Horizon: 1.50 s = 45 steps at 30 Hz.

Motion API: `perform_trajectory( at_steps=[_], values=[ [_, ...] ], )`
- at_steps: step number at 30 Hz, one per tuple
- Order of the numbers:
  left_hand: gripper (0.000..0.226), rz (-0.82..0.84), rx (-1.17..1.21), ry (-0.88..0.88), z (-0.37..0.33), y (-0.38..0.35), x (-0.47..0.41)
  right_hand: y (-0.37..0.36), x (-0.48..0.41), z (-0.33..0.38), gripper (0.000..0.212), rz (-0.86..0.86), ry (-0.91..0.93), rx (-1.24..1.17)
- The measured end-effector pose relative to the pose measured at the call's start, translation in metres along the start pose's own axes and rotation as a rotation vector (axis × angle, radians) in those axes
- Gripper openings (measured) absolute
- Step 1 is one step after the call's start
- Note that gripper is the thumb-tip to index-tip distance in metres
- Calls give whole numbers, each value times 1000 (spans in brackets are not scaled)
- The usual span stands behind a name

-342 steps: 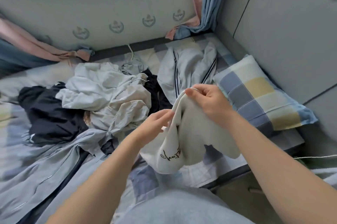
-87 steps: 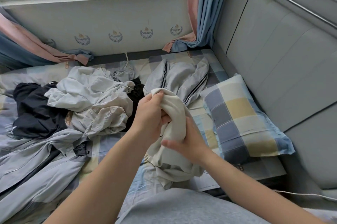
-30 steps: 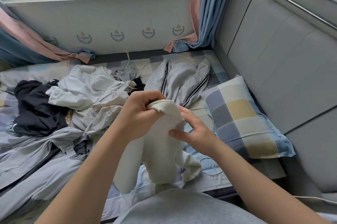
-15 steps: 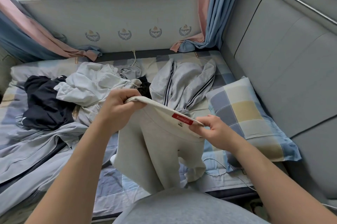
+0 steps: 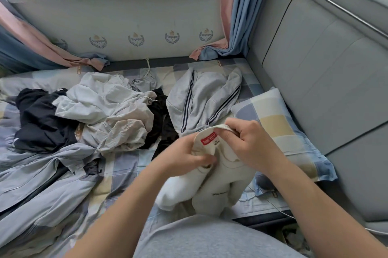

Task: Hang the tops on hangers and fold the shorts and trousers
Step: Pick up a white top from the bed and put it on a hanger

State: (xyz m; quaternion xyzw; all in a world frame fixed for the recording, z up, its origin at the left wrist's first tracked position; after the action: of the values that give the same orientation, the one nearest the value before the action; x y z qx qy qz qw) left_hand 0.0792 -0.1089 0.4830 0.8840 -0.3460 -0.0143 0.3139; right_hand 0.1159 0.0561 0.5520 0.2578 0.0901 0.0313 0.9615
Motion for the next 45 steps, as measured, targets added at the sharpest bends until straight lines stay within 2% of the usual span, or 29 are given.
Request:
perform_trajectory(
  at_steps=[4,7,8,12,15,18,23,26,28,31,35,41,45],
  values=[
    [28,-255,-63,-49,1,-2,-5,7,-4,-5,45,-34,-41,-108],
    [28,-385,-223,36,21,16,-1,16,-5,-21,22,57,-131,-161],
    [25,-412,-290,62,25,22,1,18,-5,-28,16,103,-165,-119],
    [47,-568,-368,104,27,37,11,17,-4,-62,24,158,-273,163],
    [48,-637,-373,112,33,46,14,10,-2,-85,22,88,-373,353],
    [46,-679,-394,141,46,55,17,6,5,-102,20,16,-489,393],
    [46,-581,-470,297,91,52,24,0,9,-115,30,-26,-547,184],
    [44,-451,-470,445,125,43,37,-8,13,-119,36,18,-578,88],
    [41,-350,-423,455,141,36,45,-16,20,-121,33,45,-604,38],
    [32,-246,-367,420,152,32,55,-32,33,-122,29,10,-653,-78],
    [18,-220,-281,372,157,40,63,-55,56,-120,33,-109,-734,-162],
    [20,-262,-172,157,139,65,77,-117,77,-110,25,-284,-899,-134],
    [20,-205,-148,15,154,88,100,-169,87,-85,25,-344,-899,-116]
  ],
)
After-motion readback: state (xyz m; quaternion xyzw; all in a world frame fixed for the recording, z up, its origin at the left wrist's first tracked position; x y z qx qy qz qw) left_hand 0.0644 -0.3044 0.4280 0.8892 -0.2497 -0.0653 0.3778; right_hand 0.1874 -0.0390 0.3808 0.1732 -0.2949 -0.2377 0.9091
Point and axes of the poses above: each hand's wrist, its own x-axis away from the middle knuckle, its own y-axis out of the back of the hand, z = x × y, the point moved 4 cm from there along -x, towards the middle knuckle, and after that the axes turned 11 degrees about -x, right-handed, at the moved point
